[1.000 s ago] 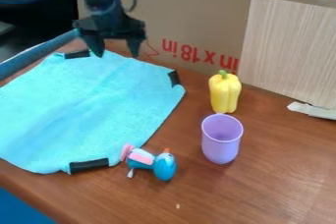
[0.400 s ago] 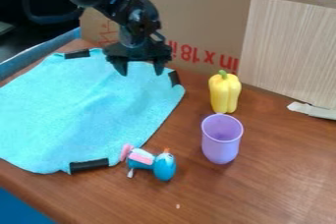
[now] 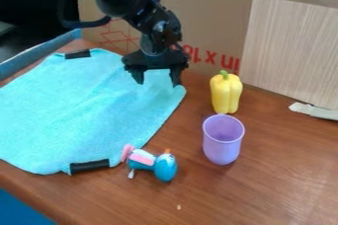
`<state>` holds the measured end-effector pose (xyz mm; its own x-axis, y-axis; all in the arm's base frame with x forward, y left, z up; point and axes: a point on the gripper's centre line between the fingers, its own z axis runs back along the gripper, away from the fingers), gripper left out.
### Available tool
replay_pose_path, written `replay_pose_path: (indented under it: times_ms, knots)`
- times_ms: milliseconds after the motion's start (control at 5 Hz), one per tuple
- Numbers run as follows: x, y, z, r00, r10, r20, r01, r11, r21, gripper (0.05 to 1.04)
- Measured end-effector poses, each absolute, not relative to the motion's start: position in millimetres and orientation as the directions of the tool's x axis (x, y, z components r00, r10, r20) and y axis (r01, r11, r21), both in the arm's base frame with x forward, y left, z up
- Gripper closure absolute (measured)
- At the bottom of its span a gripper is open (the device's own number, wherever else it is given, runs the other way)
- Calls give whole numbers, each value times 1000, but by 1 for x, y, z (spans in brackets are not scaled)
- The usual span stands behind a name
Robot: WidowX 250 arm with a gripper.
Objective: Fold the cloth from top right to bottom left
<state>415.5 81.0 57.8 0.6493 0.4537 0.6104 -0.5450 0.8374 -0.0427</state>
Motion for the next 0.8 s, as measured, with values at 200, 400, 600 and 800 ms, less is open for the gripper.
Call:
replay_pose_path:
  times_ms: [200,400,600,800]
  knots:
    - [429,81,53,638,471,609,-569,821,-39,83]
    - [439,75,53,631,473,614,-571,820,-45,83]
    - [441,70,55,624,481,616,-572,818,-59,83]
    - [443,64,56,623,474,622,-562,825,-66,83]
